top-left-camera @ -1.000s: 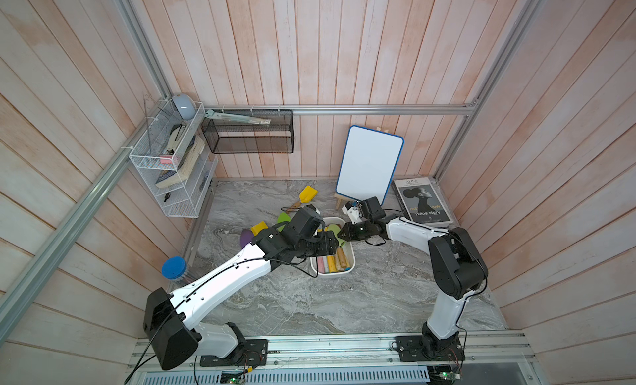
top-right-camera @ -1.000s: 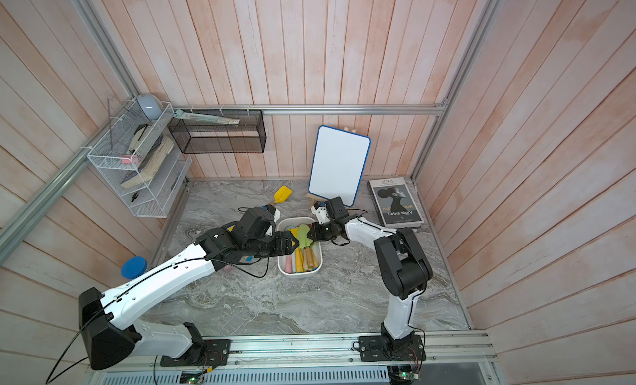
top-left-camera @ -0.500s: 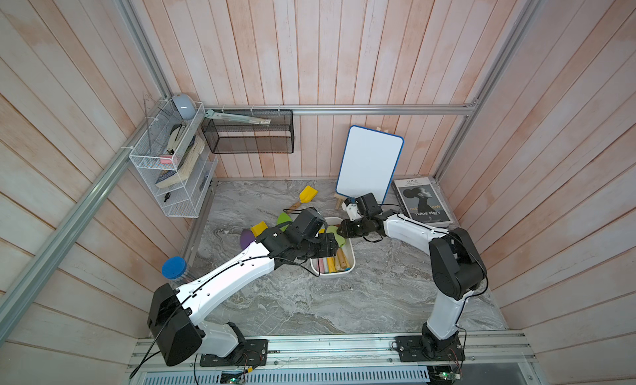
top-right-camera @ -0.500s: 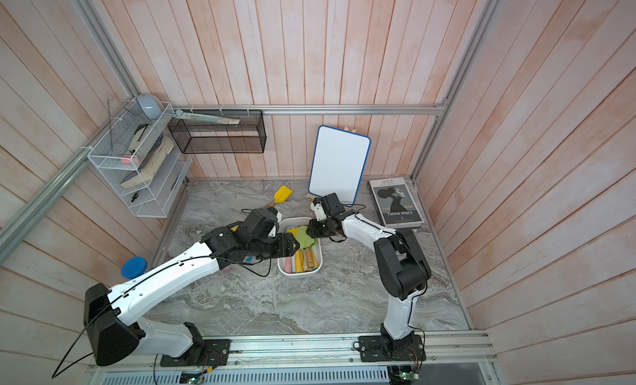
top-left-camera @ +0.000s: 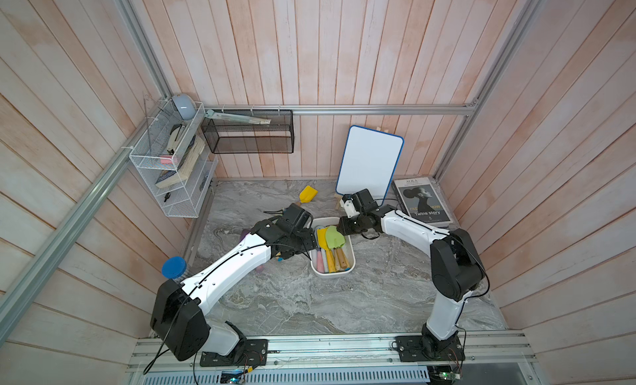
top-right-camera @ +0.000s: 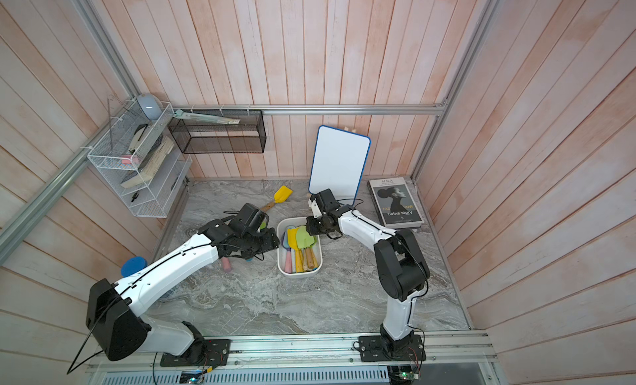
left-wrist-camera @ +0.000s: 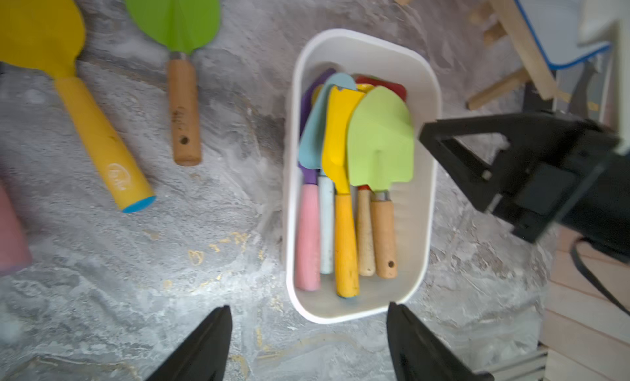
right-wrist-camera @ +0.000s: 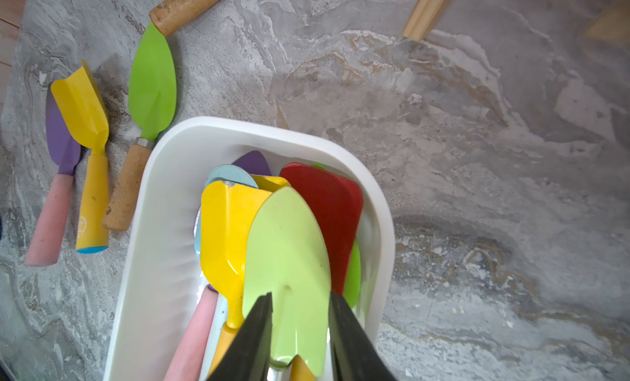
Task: Put the shovel into the storage box
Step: Place the shovel in the storage box.
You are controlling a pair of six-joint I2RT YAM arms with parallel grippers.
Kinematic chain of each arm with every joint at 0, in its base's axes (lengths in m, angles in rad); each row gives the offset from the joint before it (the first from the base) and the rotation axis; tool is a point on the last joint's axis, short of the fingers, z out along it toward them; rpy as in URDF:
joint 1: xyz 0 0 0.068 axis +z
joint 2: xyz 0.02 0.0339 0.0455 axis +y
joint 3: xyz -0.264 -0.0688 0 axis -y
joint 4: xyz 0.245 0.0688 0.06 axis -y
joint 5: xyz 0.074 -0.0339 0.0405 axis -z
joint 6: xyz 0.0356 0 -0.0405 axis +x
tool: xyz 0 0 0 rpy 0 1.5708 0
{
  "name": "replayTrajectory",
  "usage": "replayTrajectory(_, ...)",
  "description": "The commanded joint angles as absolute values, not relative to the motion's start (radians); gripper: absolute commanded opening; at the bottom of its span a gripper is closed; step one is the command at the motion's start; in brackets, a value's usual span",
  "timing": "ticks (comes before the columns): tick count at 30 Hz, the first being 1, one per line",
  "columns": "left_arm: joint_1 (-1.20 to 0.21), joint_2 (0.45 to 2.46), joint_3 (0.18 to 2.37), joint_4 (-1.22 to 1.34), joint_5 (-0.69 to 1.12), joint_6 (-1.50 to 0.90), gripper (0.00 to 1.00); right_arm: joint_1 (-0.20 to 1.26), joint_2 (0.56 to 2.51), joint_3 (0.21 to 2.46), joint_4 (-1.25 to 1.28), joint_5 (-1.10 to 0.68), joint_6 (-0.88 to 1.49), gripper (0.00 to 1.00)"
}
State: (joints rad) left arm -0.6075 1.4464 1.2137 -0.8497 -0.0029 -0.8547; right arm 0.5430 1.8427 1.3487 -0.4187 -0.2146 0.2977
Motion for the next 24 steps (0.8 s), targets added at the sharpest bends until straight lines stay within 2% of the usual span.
replayTrajectory(1,-0.531,1.494,1.183,-0.915,-0.045,-0.85,0.77,0.552,1.774,1.369,-0.478,-0.176,0.279,0.33)
replayTrajectory(10,-0.365,1.631,1.185,-0.918,-0.048,-0.799,0.77,0.553,1.64,1.268,-0.46,-0.21,0.276,0.32)
replayTrajectory(24,-0.318,1.795,1.18,-0.778,0.008,-0.825,0.71,0.554,1.622,1.143,-0.394,-0.251,0.284,0.29)
